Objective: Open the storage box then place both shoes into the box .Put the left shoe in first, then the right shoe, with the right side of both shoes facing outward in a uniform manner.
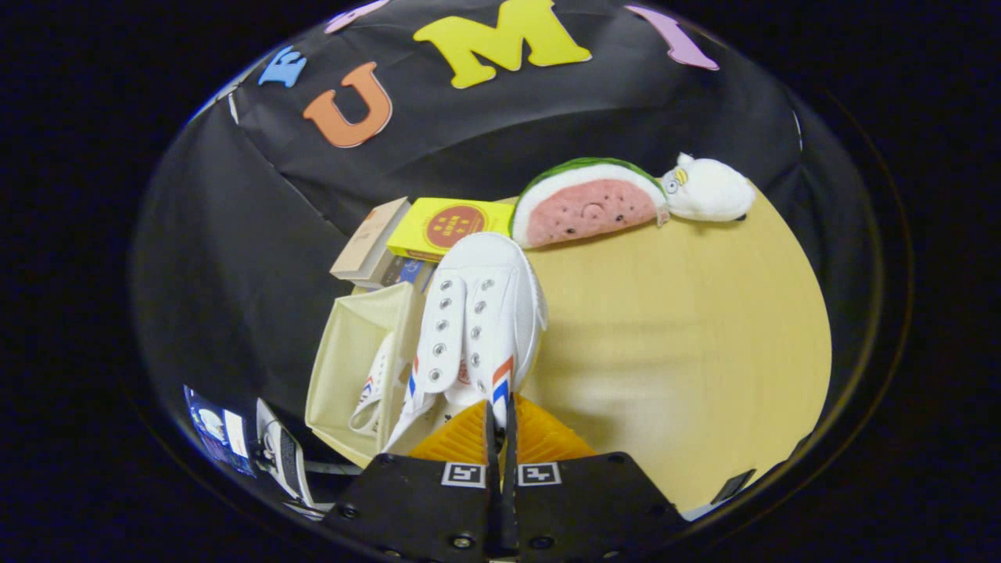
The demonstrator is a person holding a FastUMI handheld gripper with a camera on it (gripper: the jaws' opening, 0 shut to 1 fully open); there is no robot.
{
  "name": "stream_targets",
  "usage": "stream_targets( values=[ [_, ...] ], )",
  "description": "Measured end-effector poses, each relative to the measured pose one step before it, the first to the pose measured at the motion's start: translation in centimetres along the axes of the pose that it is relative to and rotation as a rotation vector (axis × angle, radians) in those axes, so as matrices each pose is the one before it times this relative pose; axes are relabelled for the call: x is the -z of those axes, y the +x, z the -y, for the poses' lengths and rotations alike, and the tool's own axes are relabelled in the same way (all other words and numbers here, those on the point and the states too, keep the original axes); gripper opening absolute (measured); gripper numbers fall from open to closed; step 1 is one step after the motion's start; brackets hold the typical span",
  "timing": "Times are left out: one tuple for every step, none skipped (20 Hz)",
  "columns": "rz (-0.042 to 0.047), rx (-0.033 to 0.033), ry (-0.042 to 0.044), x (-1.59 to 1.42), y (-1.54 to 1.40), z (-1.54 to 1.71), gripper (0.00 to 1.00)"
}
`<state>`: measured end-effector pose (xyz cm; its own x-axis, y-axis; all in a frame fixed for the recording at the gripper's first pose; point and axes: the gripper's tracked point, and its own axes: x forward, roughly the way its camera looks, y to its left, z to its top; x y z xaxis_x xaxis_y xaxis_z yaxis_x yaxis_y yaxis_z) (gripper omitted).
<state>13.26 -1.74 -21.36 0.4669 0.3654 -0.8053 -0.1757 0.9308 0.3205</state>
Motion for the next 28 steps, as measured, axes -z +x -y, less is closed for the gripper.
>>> stream_targets(
  values=[
    [-0.00172,-0.01197,-0.01460,-0.048,0.438,-2.041,0.00],
    [-0.00026,-0.01247,-0.00804,-0.038,0.440,-1.932,0.00],
    [-0.00470,-0.00848,-0.01258,-0.005,0.748,-1.908,0.00],
    [-0.00671,0.00481,-0.01407,0.125,0.767,-1.559,0.00],
    [-0.00572,0.01188,-0.01604,0.104,0.799,-1.323,0.00],
    [-0.00337,0.01115,-0.01453,0.155,0.809,-1.340,0.00],
    [-0.00127,0.01025,-0.00934,0.184,0.783,-1.276,0.00],
    [-0.00204,0.00945,-0.00100,0.199,0.834,-0.993,0.00],
    [-0.00206,0.00788,0.00194,0.279,0.820,-0.849,0.00],
    [-0.00150,0.01373,0.00223,0.300,0.862,-0.505,0.00],
    [0.00281,0.02108,0.00073,0.240,0.835,-0.168,0.00],
    [0.00448,0.03305,-0.00897,0.319,0.810,0.044,0.00],
    [0.00390,0.04047,-0.01815,0.354,0.727,0.336,0.00],
    [0.00201,0.03445,-0.00642,0.540,0.641,0.089,0.00],
    [0.00571,0.01550,-0.00168,0.294,0.512,-0.111,0.00],
    [0.00873,0.01247,-0.00645,0.068,0.286,-0.111,0.00],
    [0.01525,0.01036,-0.01285,-0.104,0.263,-0.055,0.00],
    [0.00384,0.01523,-0.00788,-0.036,0.117,-0.042,0.00],
    [0.00246,0.01863,0.00402,0.430,0.123,-0.354,0.00],
    [0.00665,0.01796,-0.00815,0.171,0.087,-0.096,0.00],
    [-0.00762,0.00793,-0.01545,0.655,0.159,-0.193,0.00],
    [-0.01269,0.00439,-0.00547,0.851,0.241,-0.103,0.00],
    [-0.00244,0.00718,-0.00321,0.582,0.344,-0.007,0.00],
    [0.01087,0.01219,-0.00631,-0.136,0.172,0.156,0.00],
    [0.00777,0.01449,-0.00638,-0.102,0.252,0.194,0.00],
    [-0.00933,0.01039,0.00361,0.110,-0.052,0.125,0.00],
    [-0.00476,-0.01008,0.00410,0.090,-0.017,-0.323,0.00],
    [0.00413,-0.01567,-0.00124,-0.147,0.071,-0.323,0.04]
  ],
)
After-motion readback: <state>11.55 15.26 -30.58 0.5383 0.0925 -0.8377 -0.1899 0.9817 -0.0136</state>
